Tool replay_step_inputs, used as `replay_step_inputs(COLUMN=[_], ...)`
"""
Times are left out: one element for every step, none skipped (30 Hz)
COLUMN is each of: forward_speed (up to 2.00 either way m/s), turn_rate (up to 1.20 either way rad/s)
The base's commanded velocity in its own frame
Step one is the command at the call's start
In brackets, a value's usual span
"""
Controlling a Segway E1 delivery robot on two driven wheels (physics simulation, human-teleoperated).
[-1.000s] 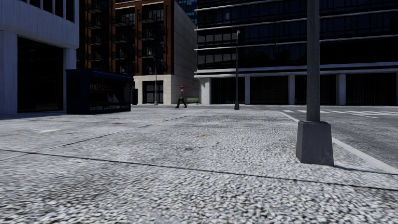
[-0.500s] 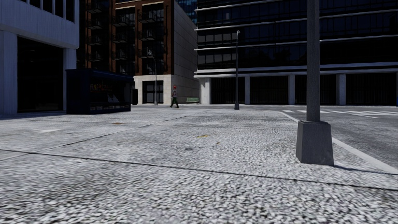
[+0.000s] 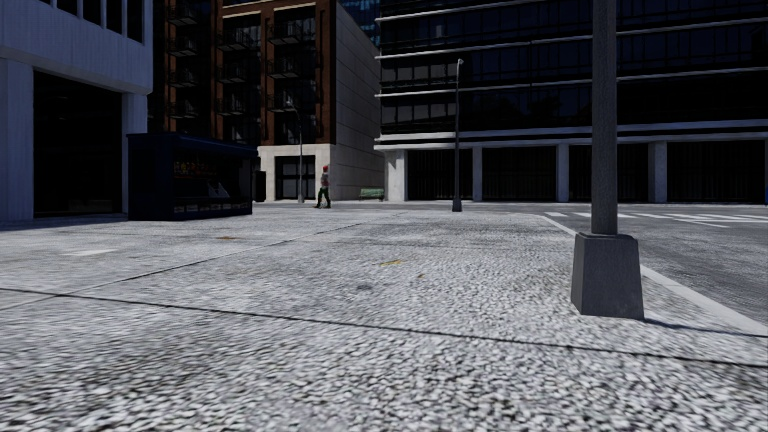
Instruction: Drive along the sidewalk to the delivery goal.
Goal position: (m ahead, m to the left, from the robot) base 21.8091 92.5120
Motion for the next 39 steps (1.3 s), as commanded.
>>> replay_step_inputs(forward_speed=[0.00,0.00,0.00,0.00,0.00,0.00,0.00,0.00,0.00,0.00,0.00,0.00,0.00,0.00,0.00,0.00,0.00,0.00,0.00,0.00,0.00,0.00,0.00,0.00,0.00,0.00,0.00,0.00,0.00,0.00,0.00,0.00,0.00,0.00,0.00,0.00,0.00,0.00,0.00], turn_rate=[0.18,0.42,0.85,0.85,0.94,0.96,0.97,0.99,0.99,1.01,1.01,1.02,1.04,1.05,1.05,1.05,1.05,1.05,1.05,1.05,1.05,1.05,1.05,1.05,1.05,1.04,1.04,1.04,1.04,1.04,1.04,1.04,1.04,1.04,1.04,1.04,1.04,1.04,1.04])
